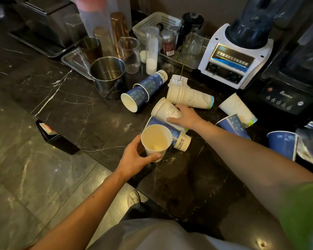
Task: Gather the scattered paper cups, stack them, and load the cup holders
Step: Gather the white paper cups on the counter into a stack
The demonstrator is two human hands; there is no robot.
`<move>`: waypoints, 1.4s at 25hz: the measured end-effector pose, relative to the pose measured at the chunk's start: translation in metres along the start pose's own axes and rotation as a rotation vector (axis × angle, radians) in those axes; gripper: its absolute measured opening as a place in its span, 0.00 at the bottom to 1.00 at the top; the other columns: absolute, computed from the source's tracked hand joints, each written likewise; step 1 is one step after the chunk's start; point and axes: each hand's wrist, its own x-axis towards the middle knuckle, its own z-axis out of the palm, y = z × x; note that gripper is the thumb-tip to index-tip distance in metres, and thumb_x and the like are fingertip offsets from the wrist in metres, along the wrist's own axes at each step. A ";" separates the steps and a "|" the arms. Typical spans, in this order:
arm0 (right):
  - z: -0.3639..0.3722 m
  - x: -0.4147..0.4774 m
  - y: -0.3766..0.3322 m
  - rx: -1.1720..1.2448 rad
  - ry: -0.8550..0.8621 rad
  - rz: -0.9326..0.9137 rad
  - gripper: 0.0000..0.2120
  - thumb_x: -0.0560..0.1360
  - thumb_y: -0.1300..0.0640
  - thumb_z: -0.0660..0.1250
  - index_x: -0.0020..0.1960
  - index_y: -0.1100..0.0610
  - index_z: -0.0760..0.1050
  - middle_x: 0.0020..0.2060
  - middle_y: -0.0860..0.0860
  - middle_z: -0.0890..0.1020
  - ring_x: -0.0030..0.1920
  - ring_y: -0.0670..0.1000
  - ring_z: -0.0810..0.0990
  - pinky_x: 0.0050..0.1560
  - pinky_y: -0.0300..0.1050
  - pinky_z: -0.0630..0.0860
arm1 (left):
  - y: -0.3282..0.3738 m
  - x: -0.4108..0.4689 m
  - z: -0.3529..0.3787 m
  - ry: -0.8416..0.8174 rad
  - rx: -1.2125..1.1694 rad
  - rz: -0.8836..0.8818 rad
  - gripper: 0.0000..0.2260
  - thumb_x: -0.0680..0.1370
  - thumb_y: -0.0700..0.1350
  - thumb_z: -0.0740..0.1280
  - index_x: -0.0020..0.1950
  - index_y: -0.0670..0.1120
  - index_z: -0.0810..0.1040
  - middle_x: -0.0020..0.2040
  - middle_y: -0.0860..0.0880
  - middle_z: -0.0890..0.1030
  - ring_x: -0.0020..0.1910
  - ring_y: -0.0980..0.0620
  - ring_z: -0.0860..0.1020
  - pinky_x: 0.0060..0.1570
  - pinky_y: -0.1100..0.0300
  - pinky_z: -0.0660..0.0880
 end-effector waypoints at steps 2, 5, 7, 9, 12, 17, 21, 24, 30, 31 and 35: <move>-0.001 -0.001 0.002 0.008 0.020 -0.008 0.35 0.71 0.47 0.74 0.72 0.57 0.65 0.68 0.55 0.73 0.69 0.56 0.69 0.65 0.52 0.68 | 0.000 0.000 -0.001 0.007 0.004 -0.006 0.42 0.61 0.60 0.78 0.71 0.54 0.67 0.67 0.56 0.75 0.66 0.58 0.73 0.66 0.54 0.72; -0.008 -0.012 0.003 0.101 0.064 -0.035 0.35 0.69 0.48 0.76 0.70 0.56 0.66 0.66 0.54 0.74 0.66 0.54 0.72 0.63 0.50 0.71 | 0.000 -0.001 0.000 0.026 0.007 0.019 0.41 0.63 0.57 0.78 0.72 0.54 0.65 0.68 0.56 0.73 0.67 0.59 0.72 0.66 0.57 0.71; -0.016 -0.030 0.004 0.156 0.106 -0.081 0.35 0.70 0.50 0.76 0.71 0.56 0.65 0.66 0.54 0.74 0.65 0.53 0.72 0.59 0.45 0.70 | 0.001 -0.003 0.000 0.036 0.010 0.056 0.42 0.64 0.53 0.79 0.73 0.53 0.62 0.69 0.58 0.72 0.67 0.61 0.71 0.65 0.63 0.70; -0.027 -0.050 0.003 0.205 0.164 -0.115 0.36 0.70 0.51 0.76 0.73 0.56 0.63 0.67 0.54 0.73 0.63 0.49 0.71 0.57 0.43 0.69 | 0.002 -0.003 0.001 0.037 0.015 0.078 0.41 0.65 0.50 0.79 0.73 0.54 0.61 0.68 0.59 0.71 0.67 0.62 0.70 0.64 0.66 0.69; -0.039 -0.080 -0.003 0.346 0.225 -0.152 0.38 0.70 0.53 0.76 0.74 0.51 0.60 0.68 0.51 0.72 0.62 0.45 0.69 0.59 0.45 0.72 | 0.006 -0.007 0.002 0.050 0.016 0.109 0.42 0.64 0.48 0.80 0.73 0.54 0.61 0.67 0.63 0.70 0.66 0.66 0.69 0.62 0.72 0.69; -0.040 -0.120 -0.024 0.590 0.219 -0.244 0.37 0.68 0.55 0.77 0.71 0.46 0.61 0.63 0.42 0.72 0.63 0.43 0.72 0.57 0.40 0.76 | 0.011 -0.009 -0.001 0.029 0.045 0.163 0.45 0.62 0.54 0.81 0.74 0.55 0.61 0.69 0.62 0.69 0.68 0.64 0.68 0.64 0.68 0.66; -0.031 -0.140 -0.037 0.725 0.164 -0.332 0.37 0.68 0.63 0.76 0.72 0.53 0.63 0.61 0.43 0.74 0.59 0.36 0.76 0.51 0.33 0.77 | 0.013 -0.012 -0.005 0.020 0.045 0.166 0.50 0.60 0.63 0.78 0.77 0.56 0.57 0.70 0.67 0.65 0.70 0.66 0.66 0.65 0.74 0.64; -0.020 -0.144 -0.038 0.757 0.086 -0.346 0.39 0.65 0.61 0.78 0.70 0.49 0.64 0.63 0.42 0.75 0.63 0.38 0.75 0.58 0.41 0.77 | 0.013 -0.012 -0.009 0.034 0.047 0.164 0.48 0.62 0.64 0.77 0.77 0.56 0.58 0.72 0.60 0.68 0.70 0.62 0.68 0.69 0.61 0.66; -0.002 -0.142 -0.036 0.653 0.035 -0.347 0.39 0.64 0.60 0.80 0.68 0.48 0.63 0.63 0.44 0.75 0.65 0.43 0.74 0.68 0.55 0.72 | 0.015 -0.012 -0.007 0.024 0.078 0.200 0.39 0.68 0.54 0.76 0.75 0.51 0.63 0.68 0.56 0.74 0.67 0.57 0.73 0.66 0.46 0.72; 0.001 -0.142 -0.035 0.645 0.024 -0.342 0.41 0.64 0.59 0.80 0.70 0.48 0.62 0.65 0.44 0.74 0.67 0.43 0.73 0.69 0.55 0.71 | 0.016 -0.011 -0.006 0.014 0.094 0.208 0.38 0.68 0.55 0.76 0.75 0.51 0.64 0.68 0.57 0.74 0.67 0.58 0.74 0.66 0.47 0.72; 0.014 -0.142 -0.031 0.600 0.013 -0.339 0.45 0.66 0.59 0.80 0.75 0.48 0.58 0.70 0.44 0.70 0.71 0.43 0.68 0.70 0.49 0.70 | 0.014 -0.010 -0.003 0.013 0.090 0.208 0.38 0.68 0.57 0.76 0.74 0.54 0.64 0.68 0.57 0.74 0.66 0.58 0.74 0.66 0.47 0.72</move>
